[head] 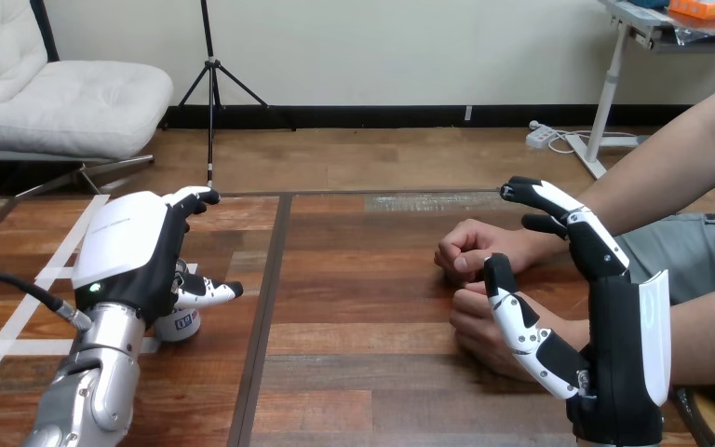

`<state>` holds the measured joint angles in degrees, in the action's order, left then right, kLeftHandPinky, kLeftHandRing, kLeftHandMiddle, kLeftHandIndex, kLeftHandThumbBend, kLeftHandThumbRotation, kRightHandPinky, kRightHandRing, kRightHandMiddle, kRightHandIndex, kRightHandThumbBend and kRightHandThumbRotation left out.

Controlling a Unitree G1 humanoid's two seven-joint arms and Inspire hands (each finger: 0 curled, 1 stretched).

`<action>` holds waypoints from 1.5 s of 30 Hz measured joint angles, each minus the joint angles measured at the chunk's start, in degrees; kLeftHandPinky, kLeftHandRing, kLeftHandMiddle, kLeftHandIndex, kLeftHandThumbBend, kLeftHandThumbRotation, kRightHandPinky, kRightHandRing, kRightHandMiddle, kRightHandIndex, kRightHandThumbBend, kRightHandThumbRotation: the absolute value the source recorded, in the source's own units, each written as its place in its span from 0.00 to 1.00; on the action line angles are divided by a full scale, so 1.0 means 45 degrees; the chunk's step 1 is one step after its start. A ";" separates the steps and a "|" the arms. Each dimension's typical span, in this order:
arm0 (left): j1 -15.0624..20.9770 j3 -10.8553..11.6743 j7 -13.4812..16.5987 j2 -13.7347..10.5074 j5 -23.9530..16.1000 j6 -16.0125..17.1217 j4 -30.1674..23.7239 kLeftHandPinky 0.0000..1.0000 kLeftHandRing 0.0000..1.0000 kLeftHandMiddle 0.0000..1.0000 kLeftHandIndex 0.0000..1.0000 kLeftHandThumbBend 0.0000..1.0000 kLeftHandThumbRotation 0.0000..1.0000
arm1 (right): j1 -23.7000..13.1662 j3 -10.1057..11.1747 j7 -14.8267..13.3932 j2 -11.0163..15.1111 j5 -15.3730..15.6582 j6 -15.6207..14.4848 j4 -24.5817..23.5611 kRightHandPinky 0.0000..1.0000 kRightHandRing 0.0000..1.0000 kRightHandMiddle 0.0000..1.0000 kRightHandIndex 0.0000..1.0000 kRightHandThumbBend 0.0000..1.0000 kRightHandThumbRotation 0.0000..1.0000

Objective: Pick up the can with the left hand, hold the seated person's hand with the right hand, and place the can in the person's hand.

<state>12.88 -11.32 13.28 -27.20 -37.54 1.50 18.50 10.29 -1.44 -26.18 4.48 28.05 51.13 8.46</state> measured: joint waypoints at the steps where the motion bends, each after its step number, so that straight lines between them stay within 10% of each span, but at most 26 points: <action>1: 0.0000 0.0007 0.0010 0.0000 0.0000 0.0035 0.0003 0.62 0.73 0.81 0.79 0.81 0.08 | 0.0000 0.0000 0.0000 0.0000 0.0000 0.0000 0.0000 0.69 0.77 0.78 0.71 0.33 0.29; 45: -0.0364 0.0129 0.0367 -0.0051 -0.0550 -0.0523 -0.0051 0.79 0.87 0.92 0.83 0.84 0.17 | -0.0006 0.0002 -0.0075 0.0000 0.0020 0.0001 0.0147 0.69 0.77 0.79 0.71 0.32 0.27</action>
<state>11.24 -10.74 14.93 -27.43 -40.02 -0.86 18.27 10.27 -1.43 -26.52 4.48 28.14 51.14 9.12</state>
